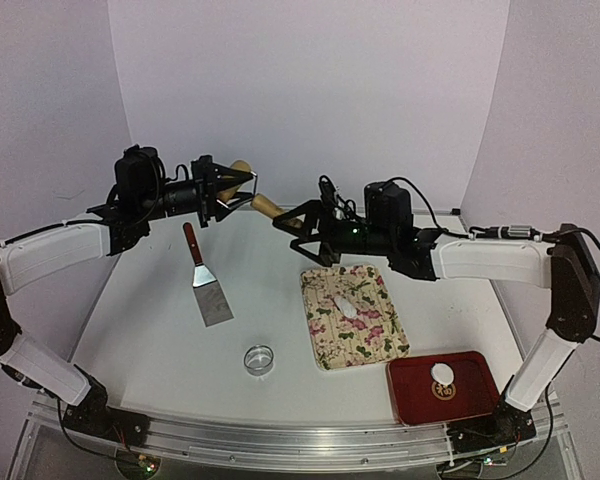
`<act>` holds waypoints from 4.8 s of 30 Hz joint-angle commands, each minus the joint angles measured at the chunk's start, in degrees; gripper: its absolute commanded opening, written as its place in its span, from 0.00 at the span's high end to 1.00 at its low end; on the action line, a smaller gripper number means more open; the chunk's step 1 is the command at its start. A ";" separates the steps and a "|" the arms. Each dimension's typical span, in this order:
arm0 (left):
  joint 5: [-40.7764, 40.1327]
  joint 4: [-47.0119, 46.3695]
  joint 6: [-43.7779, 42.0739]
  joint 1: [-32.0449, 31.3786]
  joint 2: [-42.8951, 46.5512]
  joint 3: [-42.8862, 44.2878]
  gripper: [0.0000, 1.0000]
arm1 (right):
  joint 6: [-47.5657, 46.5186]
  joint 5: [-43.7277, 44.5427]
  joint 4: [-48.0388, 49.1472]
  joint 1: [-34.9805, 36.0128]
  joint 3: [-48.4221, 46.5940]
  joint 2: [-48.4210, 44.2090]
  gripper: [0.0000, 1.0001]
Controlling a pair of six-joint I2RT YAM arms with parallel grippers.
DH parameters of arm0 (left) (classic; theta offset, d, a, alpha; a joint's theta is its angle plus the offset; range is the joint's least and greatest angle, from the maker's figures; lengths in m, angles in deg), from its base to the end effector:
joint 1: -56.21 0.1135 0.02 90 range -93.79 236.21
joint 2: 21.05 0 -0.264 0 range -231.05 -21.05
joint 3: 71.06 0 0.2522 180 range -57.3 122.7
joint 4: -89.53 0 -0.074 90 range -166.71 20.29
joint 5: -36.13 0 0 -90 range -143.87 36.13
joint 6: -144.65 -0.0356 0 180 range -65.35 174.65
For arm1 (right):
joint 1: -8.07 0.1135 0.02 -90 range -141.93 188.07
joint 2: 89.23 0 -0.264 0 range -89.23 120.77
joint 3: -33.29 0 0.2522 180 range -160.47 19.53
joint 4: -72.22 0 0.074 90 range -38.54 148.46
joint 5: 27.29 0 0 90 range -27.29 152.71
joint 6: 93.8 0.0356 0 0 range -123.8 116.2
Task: Roll out the dumpling wrappers from the dough
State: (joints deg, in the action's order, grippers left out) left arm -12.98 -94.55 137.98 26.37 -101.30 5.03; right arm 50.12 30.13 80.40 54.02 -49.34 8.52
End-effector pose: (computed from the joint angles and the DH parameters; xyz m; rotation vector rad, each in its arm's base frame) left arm 0.2727 -0.1833 0.3553 -0.2229 2.0109 -1.9697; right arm 0.2659 0.3025 0.2967 -0.3694 1.9880 1.6950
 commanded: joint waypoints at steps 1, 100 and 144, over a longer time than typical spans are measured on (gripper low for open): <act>2.24 -4.70 1.37 -0.14 -0.29 0.79 1.00 | 0.93 -0.27 3.38 -0.35 -3.34 -0.88 0.05; -40.07 41.97 -72.28 -14.89 -37.78 17.21 1.00 | -21.34 21.91 -67.35 -11.64 -14.95 -12.39 1.00; -20.97 55.58 -49.58 -15.26 -44.33 39.49 0.34 | -13.79 20.65 -64.96 -11.52 -12.29 -8.81 1.00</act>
State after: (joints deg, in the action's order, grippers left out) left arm -36.76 -37.97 86.96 11.35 -146.74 43.63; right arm 35.11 49.40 12.51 42.28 -61.86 3.13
